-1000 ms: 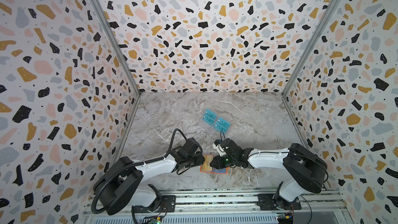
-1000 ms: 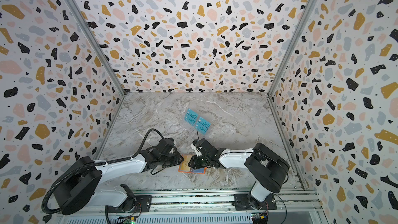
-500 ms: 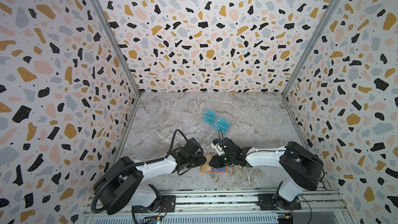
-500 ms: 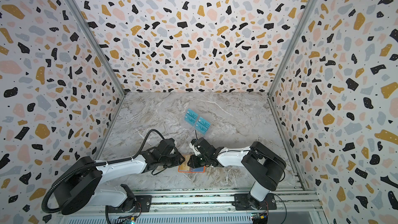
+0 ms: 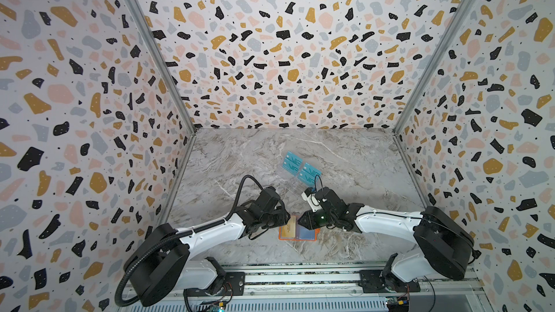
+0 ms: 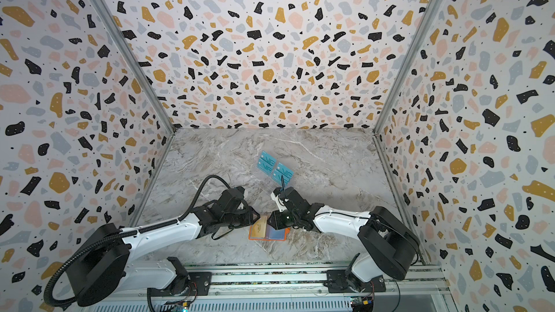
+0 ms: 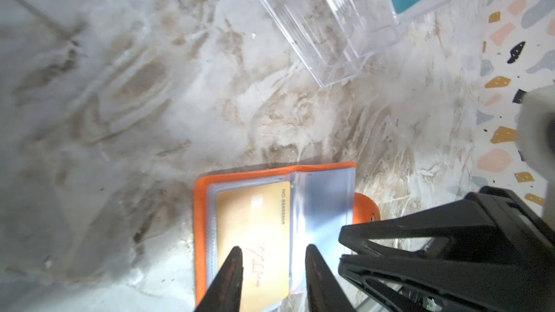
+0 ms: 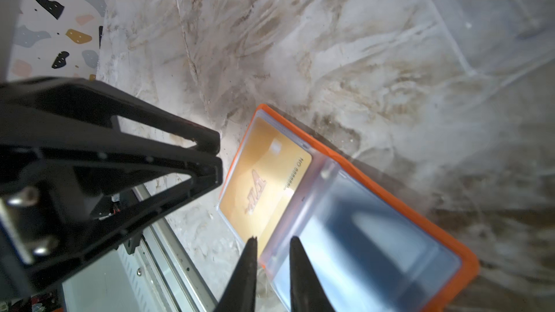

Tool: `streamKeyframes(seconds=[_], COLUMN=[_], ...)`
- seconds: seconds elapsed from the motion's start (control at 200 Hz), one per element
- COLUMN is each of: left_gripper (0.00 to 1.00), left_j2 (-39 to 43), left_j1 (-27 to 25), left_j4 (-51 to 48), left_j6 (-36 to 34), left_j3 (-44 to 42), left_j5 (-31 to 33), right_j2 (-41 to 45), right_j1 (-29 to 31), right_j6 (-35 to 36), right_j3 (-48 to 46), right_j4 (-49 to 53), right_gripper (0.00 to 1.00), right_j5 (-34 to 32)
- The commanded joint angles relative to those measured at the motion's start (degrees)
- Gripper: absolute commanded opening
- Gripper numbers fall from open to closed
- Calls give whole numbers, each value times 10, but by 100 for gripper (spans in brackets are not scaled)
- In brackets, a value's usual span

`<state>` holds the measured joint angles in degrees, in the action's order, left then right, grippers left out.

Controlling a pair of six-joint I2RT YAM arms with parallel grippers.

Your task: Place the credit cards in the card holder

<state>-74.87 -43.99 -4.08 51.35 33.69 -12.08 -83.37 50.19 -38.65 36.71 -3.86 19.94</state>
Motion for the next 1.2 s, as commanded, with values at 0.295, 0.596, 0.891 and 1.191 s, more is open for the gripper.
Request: streamKeyframes(seconds=[0.295,0.596,0.891,1.191], left_gripper=[37,37,38,39], left_j2=[-105,-160,-173,-181], left_j1=[-29,-35,-35,-35], left_j4=[40,68,101,135], left_j6=[-50,-42,-26,-11], left_j3=[71,73,60,45], left_j5=[-89,-95,-113,-132], right_j2=[16,13,3,4], right_j1=[-6,-12,-17,-17], right_j6=[-12,-5,-3,-3], right_j3=[-56,-71,-71,-72], right_j4=[27,27,18,19], right_gripper=[16,13,13,13], right_j5=[-40,-52,-47,-46])
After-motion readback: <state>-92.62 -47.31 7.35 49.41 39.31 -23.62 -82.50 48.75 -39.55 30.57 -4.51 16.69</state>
